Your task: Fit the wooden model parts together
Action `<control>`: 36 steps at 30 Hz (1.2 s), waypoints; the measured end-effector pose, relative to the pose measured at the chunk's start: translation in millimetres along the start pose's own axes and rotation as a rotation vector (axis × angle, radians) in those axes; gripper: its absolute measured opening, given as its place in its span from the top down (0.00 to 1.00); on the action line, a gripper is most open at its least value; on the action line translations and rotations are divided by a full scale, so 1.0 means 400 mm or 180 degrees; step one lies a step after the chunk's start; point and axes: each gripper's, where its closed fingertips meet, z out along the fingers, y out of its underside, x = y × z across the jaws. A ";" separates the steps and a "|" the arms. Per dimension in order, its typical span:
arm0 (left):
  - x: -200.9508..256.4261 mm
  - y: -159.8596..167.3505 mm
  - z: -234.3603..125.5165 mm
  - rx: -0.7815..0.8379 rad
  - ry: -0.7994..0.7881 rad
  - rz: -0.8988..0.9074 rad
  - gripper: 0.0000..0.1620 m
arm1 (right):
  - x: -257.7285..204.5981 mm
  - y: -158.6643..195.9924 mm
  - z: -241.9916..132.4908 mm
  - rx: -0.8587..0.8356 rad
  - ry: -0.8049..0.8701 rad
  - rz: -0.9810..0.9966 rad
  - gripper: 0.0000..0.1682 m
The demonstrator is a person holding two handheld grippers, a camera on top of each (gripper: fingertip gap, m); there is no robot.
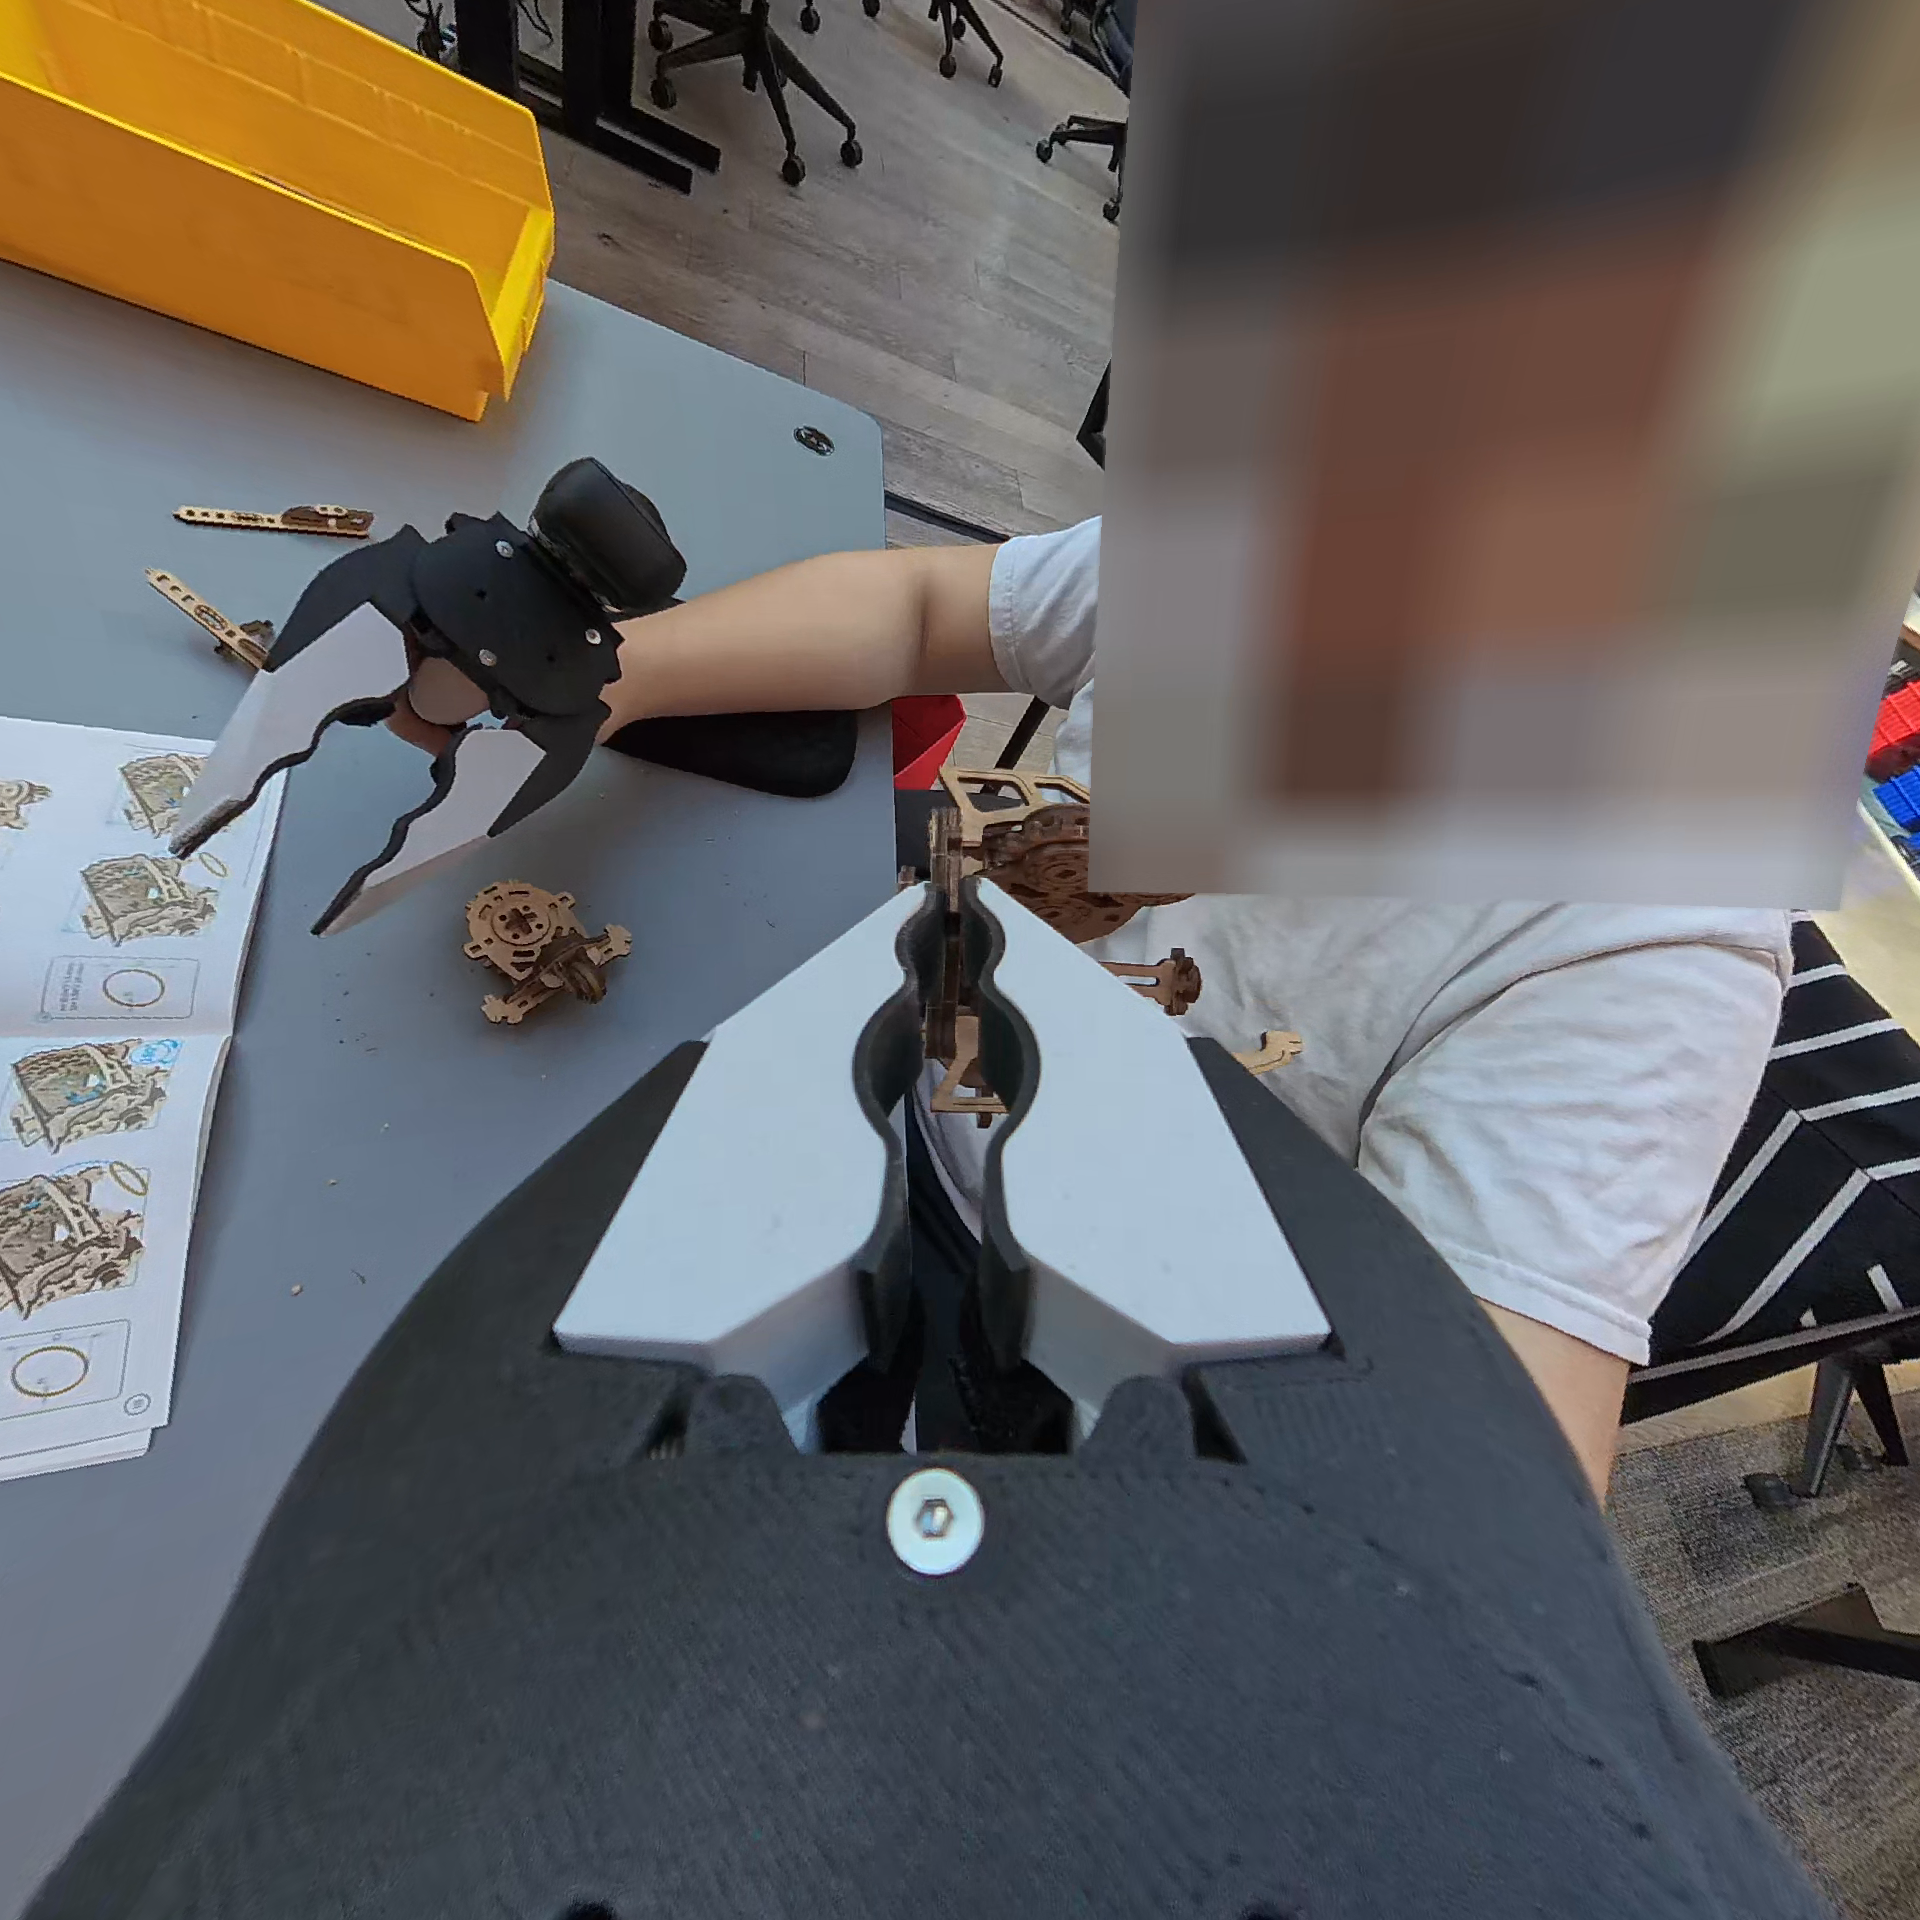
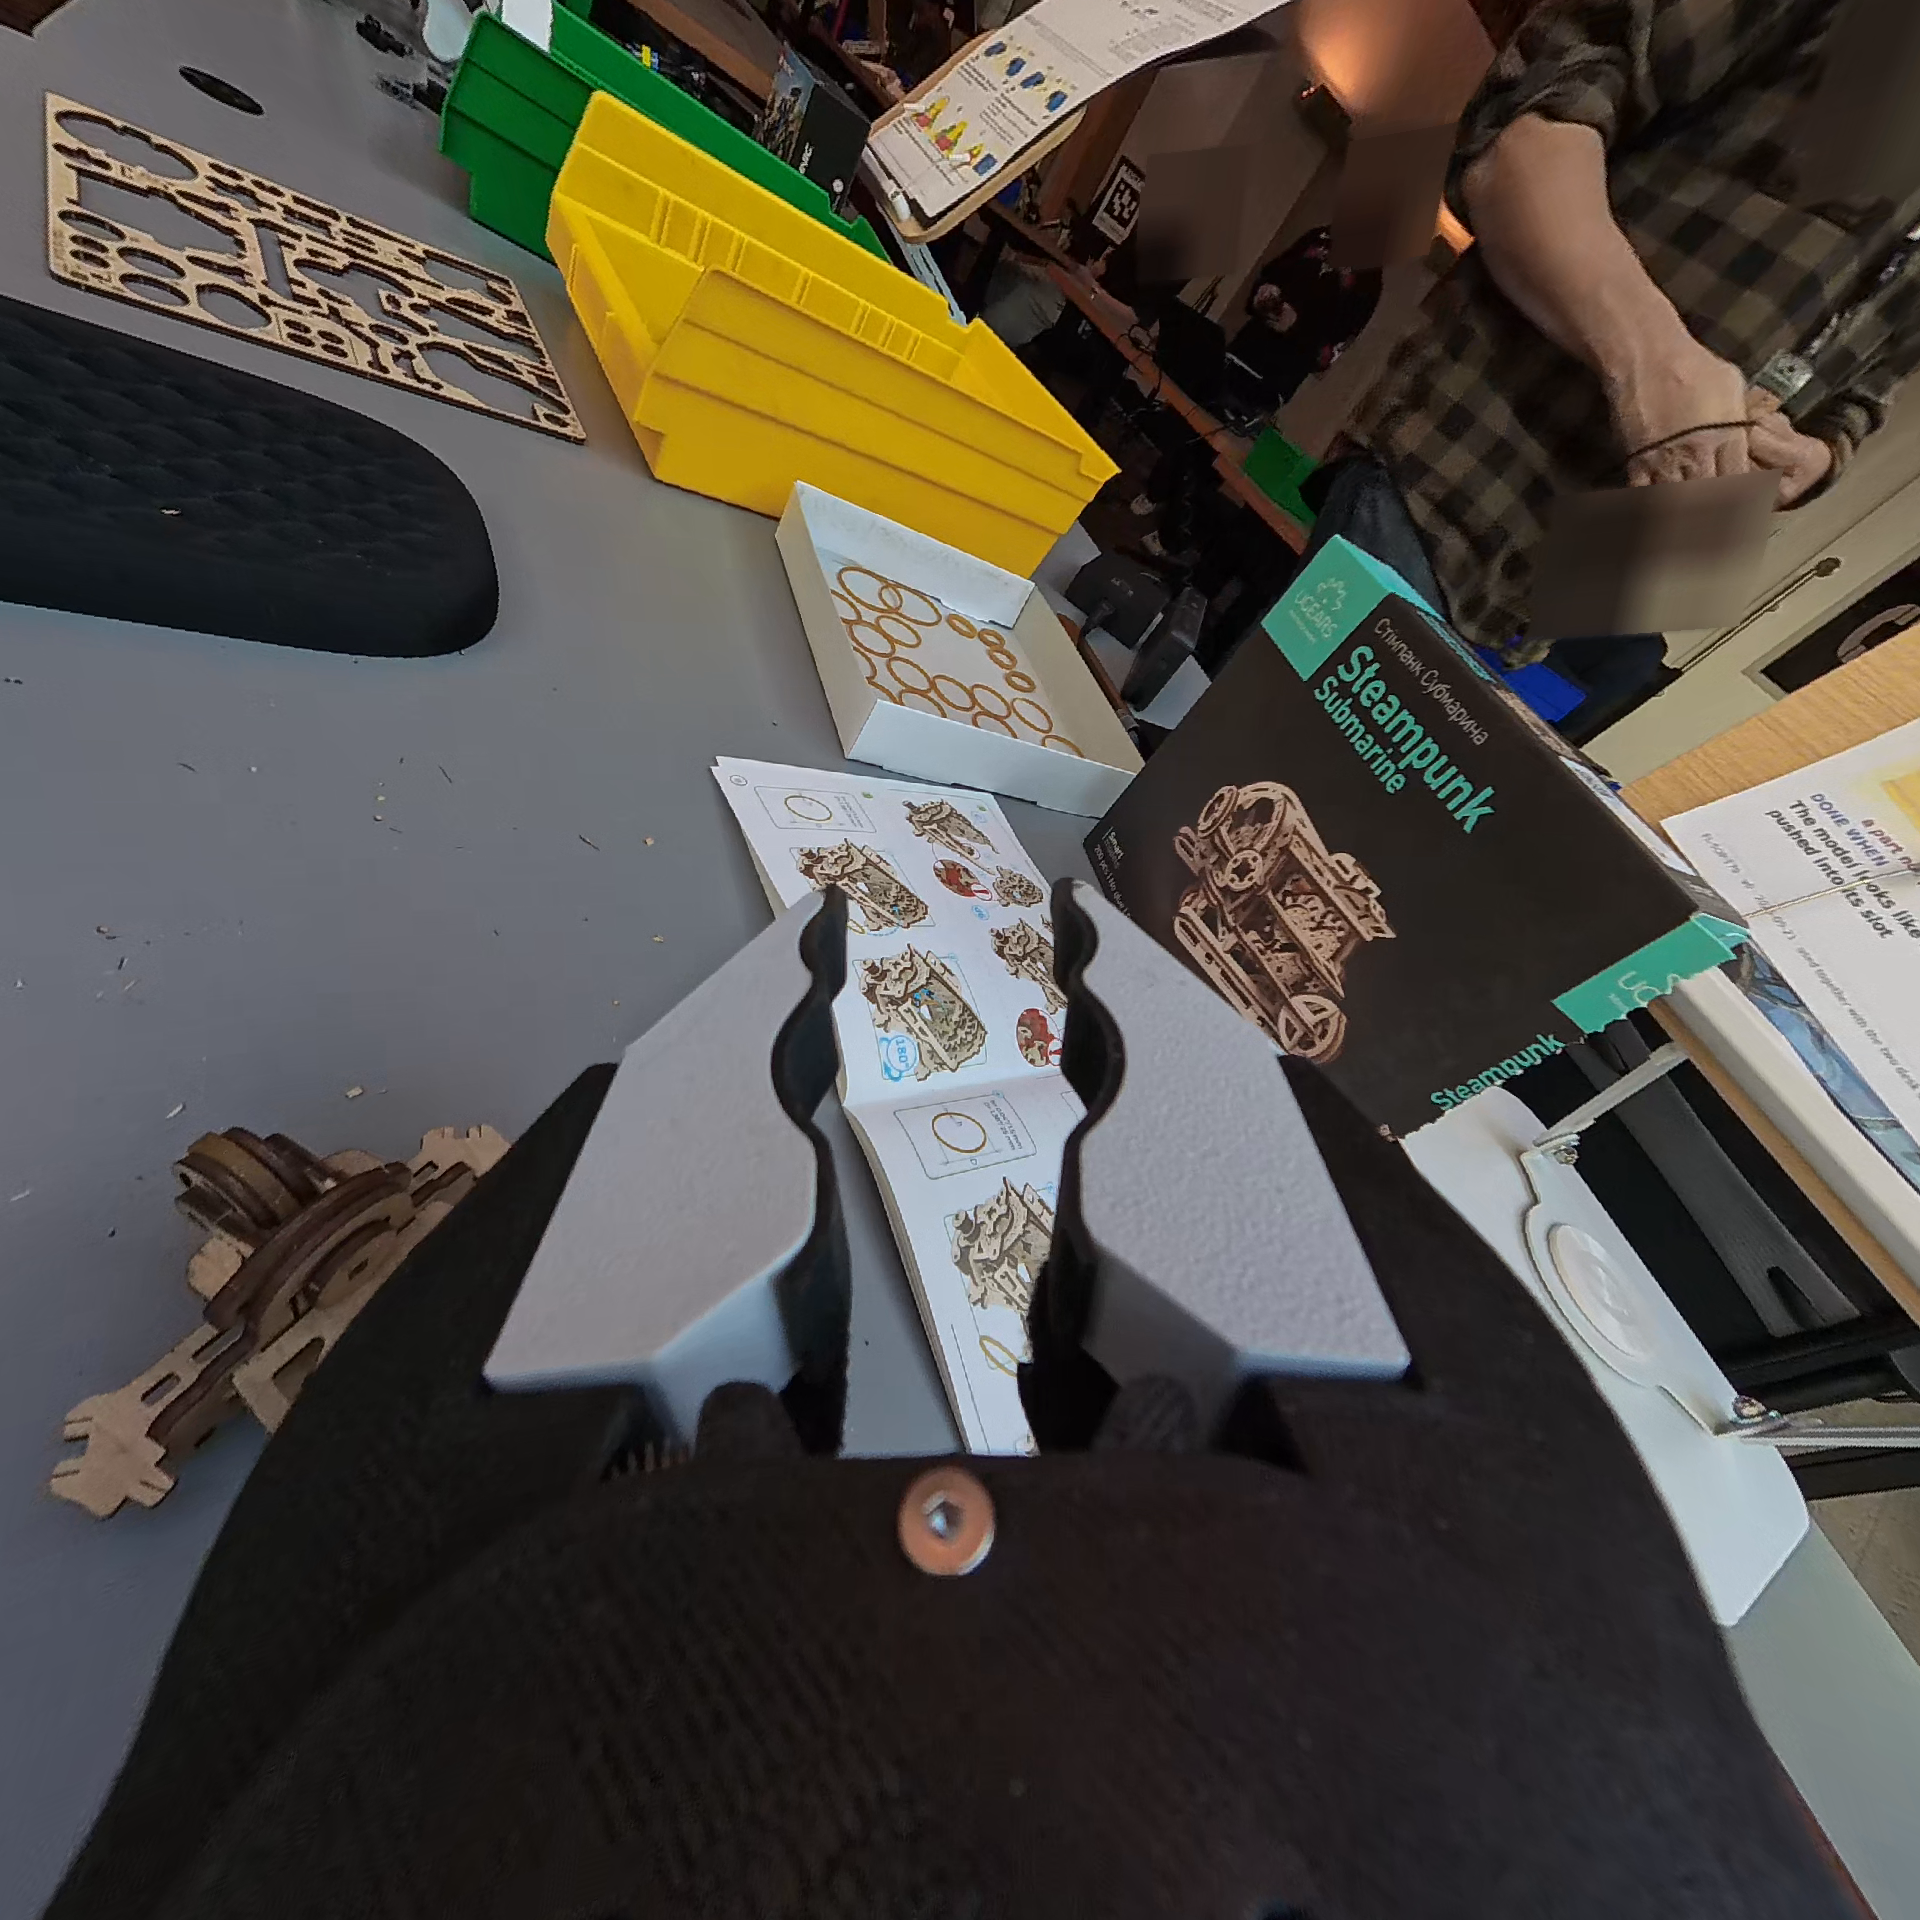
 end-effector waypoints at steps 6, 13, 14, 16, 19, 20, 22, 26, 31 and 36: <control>-0.007 0.006 0.000 0.0000 -0.0032 -0.0006 1.00 | 0.000 0.001 0.001 -0.0006 -0.0002 -0.0008 0.77; -0.088 0.039 0.001 -0.0088 -0.0506 -0.0319 1.00 | 0.010 0.003 -0.002 -0.0008 0.0038 -0.0003 0.77; -0.109 0.048 0.000 -0.0091 -0.0635 -0.0406 1.00 | 0.014 0.003 -0.004 -0.0011 0.0060 -0.0003 0.77; -0.167 0.080 -0.006 -0.0137 -0.1040 -0.0698 1.00 | 0.030 0.003 -0.009 0.0004 0.0140 0.0015 0.77; -0.256 0.140 -0.007 -0.0054 -0.1641 -0.1191 1.00 | 0.073 0.003 -0.025 0.0034 0.0362 0.0086 0.77; -0.286 0.166 -0.006 -0.0002 -0.1835 -0.1417 1.00 | 0.088 0.003 -0.031 0.0059 0.0435 0.0124 0.77; -0.336 0.217 0.002 0.0069 -0.2172 -0.1678 1.00 | 0.113 0.007 -0.042 0.0082 0.0542 0.0201 0.77; -0.402 0.306 0.026 0.0120 -0.2679 -0.2024 1.00 | 0.140 0.027 -0.050 0.0032 0.0655 0.0249 0.77; -0.460 0.364 0.019 0.0048 -0.3522 -0.2093 1.00 | 0.149 0.032 -0.054 0.0001 0.0733 0.0218 0.77; -0.494 0.412 0.002 -0.0203 -0.4081 -0.2185 1.00 | 0.150 0.034 -0.053 -0.0016 0.0756 0.0209 0.77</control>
